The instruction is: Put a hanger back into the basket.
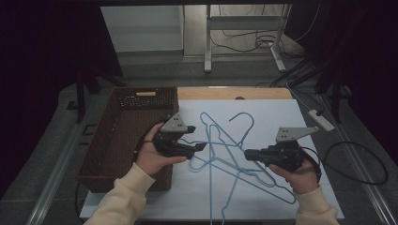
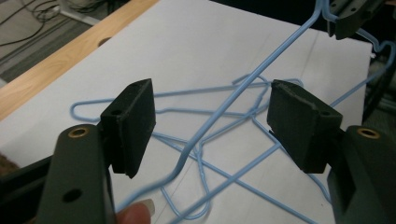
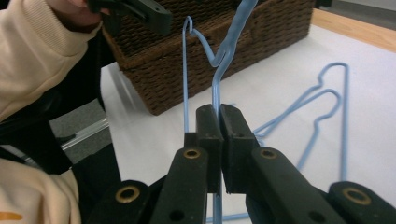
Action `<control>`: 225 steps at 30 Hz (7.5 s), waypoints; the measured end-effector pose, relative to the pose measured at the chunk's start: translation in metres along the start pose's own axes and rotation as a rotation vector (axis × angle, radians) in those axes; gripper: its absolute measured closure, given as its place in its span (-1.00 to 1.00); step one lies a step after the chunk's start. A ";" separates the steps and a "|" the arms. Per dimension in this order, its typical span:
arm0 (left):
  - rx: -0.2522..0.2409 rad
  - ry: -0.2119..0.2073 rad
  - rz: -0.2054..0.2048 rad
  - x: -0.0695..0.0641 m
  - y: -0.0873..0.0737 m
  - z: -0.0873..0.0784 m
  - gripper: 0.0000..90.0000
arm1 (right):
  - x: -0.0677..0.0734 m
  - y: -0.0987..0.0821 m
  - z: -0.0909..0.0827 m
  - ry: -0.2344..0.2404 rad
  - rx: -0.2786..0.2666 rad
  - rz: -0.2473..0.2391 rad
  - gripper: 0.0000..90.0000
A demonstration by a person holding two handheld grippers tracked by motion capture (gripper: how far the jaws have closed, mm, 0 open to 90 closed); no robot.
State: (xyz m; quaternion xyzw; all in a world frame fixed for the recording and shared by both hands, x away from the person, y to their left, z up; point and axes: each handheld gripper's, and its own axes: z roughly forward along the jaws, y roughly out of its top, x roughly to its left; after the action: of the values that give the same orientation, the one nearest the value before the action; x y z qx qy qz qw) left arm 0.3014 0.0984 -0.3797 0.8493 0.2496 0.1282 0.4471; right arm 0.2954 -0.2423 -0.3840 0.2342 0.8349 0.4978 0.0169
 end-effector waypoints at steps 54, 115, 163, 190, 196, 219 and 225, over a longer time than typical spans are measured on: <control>-0.046 0.111 -0.101 0.026 -0.035 -0.090 0.92 | -0.022 -0.018 -0.004 -0.260 -0.171 -0.014 -0.15; 0.230 0.384 -0.294 0.124 -0.123 -0.083 0.92 | -0.040 -0.080 0.018 -0.306 -0.019 0.063 -0.26; -0.051 0.319 -0.219 0.035 -0.114 -0.109 -0.23 | -0.040 -0.083 0.019 -0.328 0.020 0.054 -0.28; -0.074 0.227 -0.217 0.010 -0.115 -0.079 -0.25 | -0.036 -0.081 0.022 -0.355 0.051 0.009 -0.27; -0.078 0.219 -0.210 0.009 -0.115 -0.079 -0.25 | -0.033 -0.079 0.025 -0.363 0.068 -0.009 -0.26; -0.064 0.189 -0.189 0.001 -0.115 -0.073 -0.26 | -0.023 -0.049 0.089 -0.329 0.427 -0.112 -0.17; -0.058 0.181 -0.184 0.000 -0.115 -0.071 -0.26 | -0.024 -0.041 0.116 -0.305 0.499 -0.147 -0.07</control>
State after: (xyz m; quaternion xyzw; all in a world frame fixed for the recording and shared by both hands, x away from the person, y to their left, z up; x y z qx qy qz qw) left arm 0.2346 0.2027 -0.4346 0.7946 0.3619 0.1700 0.4568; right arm 0.3321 -0.1729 -0.4815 0.2419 0.9340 0.2339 0.1199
